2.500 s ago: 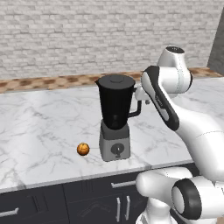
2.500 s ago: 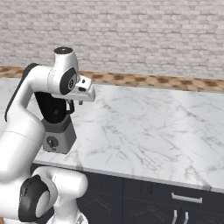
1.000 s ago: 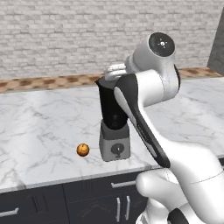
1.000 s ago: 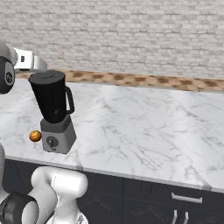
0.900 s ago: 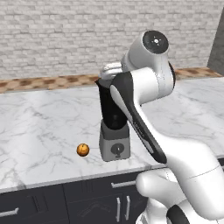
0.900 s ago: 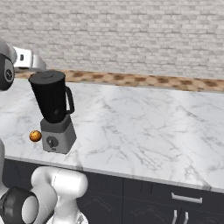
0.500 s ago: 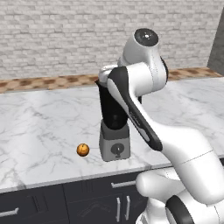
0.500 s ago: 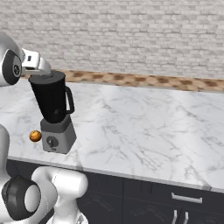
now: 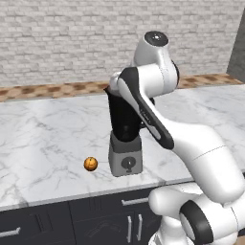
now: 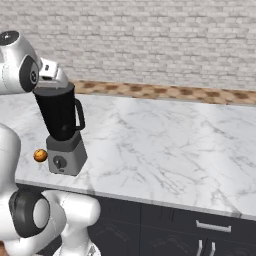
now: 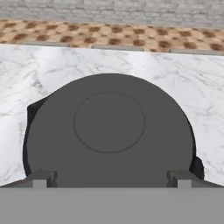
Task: Open the blender lid, put the orange in the blender, close the lid, and start the blender.
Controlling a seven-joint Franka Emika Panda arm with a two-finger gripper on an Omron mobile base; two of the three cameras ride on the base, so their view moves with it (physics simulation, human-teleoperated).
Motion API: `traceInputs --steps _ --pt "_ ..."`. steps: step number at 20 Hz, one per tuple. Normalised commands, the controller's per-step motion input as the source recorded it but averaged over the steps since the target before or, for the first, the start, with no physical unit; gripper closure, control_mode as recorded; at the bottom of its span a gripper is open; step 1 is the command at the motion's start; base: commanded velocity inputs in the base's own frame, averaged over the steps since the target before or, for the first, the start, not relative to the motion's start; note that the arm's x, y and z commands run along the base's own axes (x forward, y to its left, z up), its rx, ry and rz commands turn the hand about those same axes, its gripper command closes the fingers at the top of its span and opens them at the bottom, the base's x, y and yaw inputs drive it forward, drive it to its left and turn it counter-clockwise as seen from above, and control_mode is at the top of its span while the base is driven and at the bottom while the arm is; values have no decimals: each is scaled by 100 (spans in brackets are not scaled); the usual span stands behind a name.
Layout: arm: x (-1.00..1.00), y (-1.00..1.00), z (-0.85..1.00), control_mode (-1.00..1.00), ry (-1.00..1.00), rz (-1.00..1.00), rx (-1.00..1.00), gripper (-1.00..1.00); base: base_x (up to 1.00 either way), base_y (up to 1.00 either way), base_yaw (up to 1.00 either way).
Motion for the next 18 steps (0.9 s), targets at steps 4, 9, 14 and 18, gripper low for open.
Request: traceInputs --steps 4,9,14,18 --pt "29 0 -7 -100 12 0 0 -100 0 0 0" --pt "2 0 -21 -100 6 0 0 -100 0 0 0" --pt "9 0 -9 -100 2 0 0 -100 0 0 0" --pt "18 0 -4 -100 0 0 0 -100 0 0 0"
